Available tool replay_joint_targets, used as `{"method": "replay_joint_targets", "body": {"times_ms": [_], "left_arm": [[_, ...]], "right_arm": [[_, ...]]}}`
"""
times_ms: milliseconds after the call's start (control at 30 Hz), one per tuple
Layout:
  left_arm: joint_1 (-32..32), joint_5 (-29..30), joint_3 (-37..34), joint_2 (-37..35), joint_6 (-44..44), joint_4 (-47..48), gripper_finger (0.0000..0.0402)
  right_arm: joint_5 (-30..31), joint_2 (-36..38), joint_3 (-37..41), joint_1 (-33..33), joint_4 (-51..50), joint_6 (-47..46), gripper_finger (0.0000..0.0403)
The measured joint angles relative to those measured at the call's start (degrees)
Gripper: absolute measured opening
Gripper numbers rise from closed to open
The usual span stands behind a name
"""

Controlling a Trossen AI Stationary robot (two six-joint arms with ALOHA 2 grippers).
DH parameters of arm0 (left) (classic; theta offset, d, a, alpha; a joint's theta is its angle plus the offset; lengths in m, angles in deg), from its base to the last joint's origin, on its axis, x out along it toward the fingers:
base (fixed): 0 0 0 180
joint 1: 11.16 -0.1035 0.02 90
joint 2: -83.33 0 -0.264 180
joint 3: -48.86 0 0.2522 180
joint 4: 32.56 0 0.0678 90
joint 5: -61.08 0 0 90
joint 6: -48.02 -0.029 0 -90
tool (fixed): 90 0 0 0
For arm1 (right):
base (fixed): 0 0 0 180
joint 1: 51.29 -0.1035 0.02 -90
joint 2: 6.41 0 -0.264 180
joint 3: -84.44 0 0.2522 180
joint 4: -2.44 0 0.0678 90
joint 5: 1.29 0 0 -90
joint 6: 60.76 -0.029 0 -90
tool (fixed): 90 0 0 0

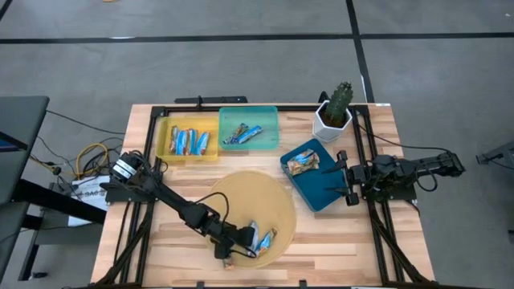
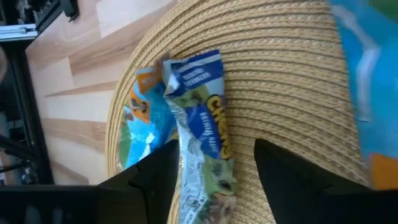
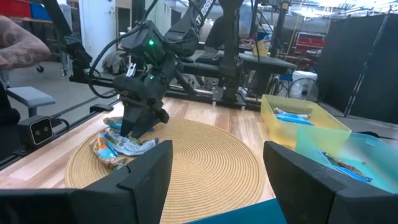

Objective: Pick and place Granola Bars by type
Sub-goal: Put the blue granola bar into the light blue bin

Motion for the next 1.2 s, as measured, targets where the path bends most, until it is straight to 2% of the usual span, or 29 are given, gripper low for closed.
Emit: {"method": "replay_joint_targets", "body": {"times_ms": [233, 733, 933, 1200], "left_arm": [[-0.1, -1.0, 0.0, 1.0, 0.8, -1.7, 0.0147], [-0.1, -0.5, 0.0, 1.0, 8.1, -1.7, 0.0011], [0.0, 0.6, 0.0, 1.0, 10.2, -1.7, 0.0004], [0.8, 9.3, 0.0, 1.0, 13.8, -1.9, 0.0001]], "right_arm": [[0.0, 0.0, 0.0, 0.0, -0.1, 0.0, 0.0244], [0.0, 0.0, 0.0, 0.0, 0.0, 0.0, 0.0244], [0.0, 0.0, 0.0, 0.0, 0.0, 0.0, 0.0244], [0.0, 0.0, 0.0, 0.0, 0.0, 0.0, 0.0244]]}}
